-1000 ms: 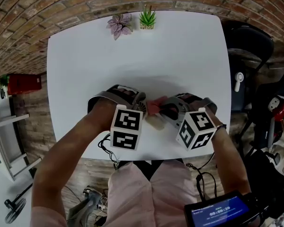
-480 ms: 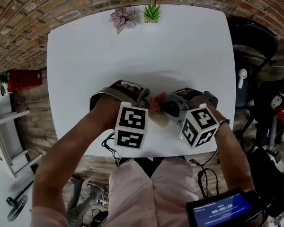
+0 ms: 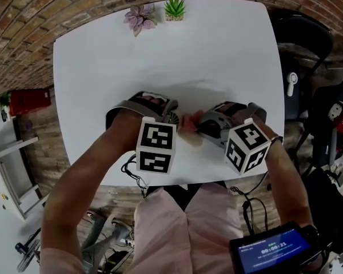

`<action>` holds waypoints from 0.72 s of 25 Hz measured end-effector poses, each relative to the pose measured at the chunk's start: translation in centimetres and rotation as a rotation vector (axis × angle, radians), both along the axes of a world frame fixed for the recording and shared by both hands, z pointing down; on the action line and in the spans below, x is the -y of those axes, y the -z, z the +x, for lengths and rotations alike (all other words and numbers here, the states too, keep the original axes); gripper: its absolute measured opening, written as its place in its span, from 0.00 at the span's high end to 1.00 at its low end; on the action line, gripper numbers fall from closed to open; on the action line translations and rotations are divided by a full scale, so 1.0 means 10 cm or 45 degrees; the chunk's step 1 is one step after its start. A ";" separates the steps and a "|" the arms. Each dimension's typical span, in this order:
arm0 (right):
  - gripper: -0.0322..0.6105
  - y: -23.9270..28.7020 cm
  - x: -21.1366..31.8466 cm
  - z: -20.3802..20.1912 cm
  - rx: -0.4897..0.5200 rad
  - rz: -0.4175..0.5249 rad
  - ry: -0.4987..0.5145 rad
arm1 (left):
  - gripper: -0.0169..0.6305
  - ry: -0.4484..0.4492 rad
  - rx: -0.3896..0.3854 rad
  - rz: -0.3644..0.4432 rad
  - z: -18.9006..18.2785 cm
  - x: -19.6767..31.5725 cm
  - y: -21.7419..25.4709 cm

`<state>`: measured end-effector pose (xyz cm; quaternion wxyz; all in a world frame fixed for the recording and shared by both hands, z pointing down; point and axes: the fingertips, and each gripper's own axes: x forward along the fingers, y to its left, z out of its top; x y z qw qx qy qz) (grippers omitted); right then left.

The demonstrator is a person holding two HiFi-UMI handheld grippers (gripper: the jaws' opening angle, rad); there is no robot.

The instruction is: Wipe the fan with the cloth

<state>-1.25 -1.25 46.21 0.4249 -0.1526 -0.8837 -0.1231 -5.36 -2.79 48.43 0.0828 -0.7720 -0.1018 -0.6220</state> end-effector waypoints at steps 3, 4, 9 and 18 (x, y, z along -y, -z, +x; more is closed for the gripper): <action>0.91 0.00 -0.04 0.06 -0.017 -0.006 -0.007 | 0.40 -0.005 -0.002 -0.001 0.01 0.00 0.00; 0.91 0.00 -0.05 0.08 -0.021 -0.008 -0.011 | 0.40 -0.007 0.000 -0.001 0.00 0.00 0.00; 0.91 0.00 -0.14 0.15 -0.033 -0.037 -0.044 | 0.40 -0.011 0.008 0.002 -0.01 -0.01 0.00; 0.91 0.02 -0.25 0.27 -0.042 -0.050 -0.154 | 0.40 0.036 0.028 0.004 -0.02 0.00 -0.01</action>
